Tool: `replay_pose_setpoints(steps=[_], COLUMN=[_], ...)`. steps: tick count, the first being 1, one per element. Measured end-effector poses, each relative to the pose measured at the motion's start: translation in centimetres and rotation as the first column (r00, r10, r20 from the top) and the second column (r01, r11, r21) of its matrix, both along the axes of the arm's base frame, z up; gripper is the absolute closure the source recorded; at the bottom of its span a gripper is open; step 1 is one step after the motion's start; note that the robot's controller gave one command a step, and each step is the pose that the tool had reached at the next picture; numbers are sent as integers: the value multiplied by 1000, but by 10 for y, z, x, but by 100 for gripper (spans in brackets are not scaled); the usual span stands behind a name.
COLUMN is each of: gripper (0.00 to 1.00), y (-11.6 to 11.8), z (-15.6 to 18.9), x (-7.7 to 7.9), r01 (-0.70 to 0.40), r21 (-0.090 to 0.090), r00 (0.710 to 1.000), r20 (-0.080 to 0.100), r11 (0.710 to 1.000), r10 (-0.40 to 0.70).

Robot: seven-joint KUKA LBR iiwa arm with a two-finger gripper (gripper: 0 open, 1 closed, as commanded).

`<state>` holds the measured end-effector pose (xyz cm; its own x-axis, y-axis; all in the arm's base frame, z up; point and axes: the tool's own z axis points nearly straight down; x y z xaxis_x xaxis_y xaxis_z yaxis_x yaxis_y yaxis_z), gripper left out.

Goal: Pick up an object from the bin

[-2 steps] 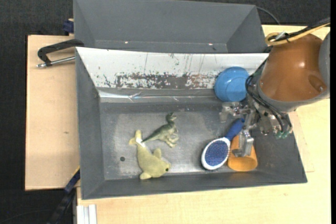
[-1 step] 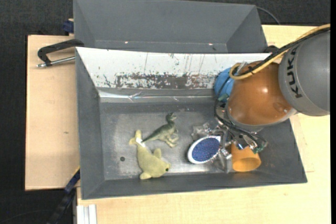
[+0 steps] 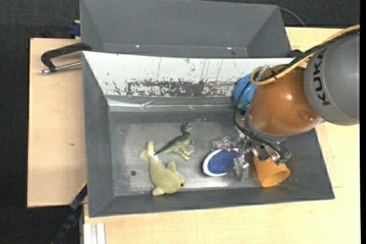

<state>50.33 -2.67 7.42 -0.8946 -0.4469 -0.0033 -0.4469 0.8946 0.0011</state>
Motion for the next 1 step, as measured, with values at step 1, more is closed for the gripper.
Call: replay_pose_setpoints(steps=[1], gripper=[100], y=[-21], z=[174], x=[25], r01=[45], r21=[-2], r00=[999], r20=[12], r11=[999], r10=[-45])
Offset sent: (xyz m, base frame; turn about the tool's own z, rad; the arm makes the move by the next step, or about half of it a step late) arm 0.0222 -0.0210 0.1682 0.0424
